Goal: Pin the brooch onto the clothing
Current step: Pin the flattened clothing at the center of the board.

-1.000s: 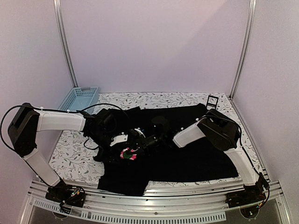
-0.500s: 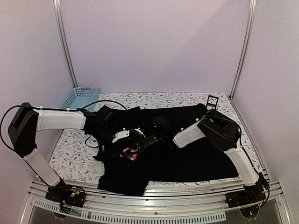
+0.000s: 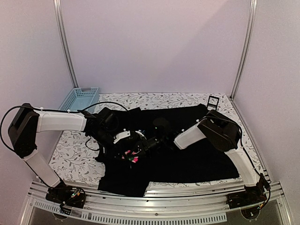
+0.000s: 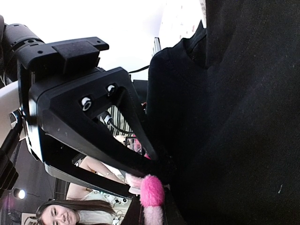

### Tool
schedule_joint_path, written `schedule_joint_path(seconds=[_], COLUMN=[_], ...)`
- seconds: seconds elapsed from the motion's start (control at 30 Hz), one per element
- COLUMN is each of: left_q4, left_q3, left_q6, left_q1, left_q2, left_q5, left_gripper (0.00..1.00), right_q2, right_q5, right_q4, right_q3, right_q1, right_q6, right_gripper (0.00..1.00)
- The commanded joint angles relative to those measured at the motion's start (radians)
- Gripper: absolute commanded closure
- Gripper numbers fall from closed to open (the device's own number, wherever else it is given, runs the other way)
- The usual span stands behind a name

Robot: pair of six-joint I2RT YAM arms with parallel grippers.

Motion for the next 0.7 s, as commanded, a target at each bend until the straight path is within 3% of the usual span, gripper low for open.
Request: schedule_joint_path(seconds=[0.0,0.23,0.4,0.57,0.67], left_q4=[0.027,-0.022,-0.052,-0.102,-0.093], left_q3=[-0.033,-0.034,-0.028,-0.013,-0.012], left_q6=[-0.098,-0.052,-0.027,0.041,0.037], left_q1=[-0.021,0.008,0.024,0.024,0.021], left_q2=[-0.009,-0.010,-0.012,0.002,0.007], left_q5=[0.056,0.157,0.189,0.230,0.218], left_gripper=[0.61,0.44,0.48,0.41,0.43], right_q2=[-0.041,-0.049,-0.050,-0.042,-0.043], right_q5=[0.017,0.030,0.039,0.042,0.042], right_q4=[0.066,0.098,0.129,0.144,0.144], right_q3=[-0.008,-0.026,-0.032,-0.031,-0.029], right_q1=[-0.003,-0.007,-0.009,-0.009,-0.010], right_q6=[0.024,0.036,0.053,0.073,0.075], right_gripper=[1.00,1.00,1.00,1.00,1.00])
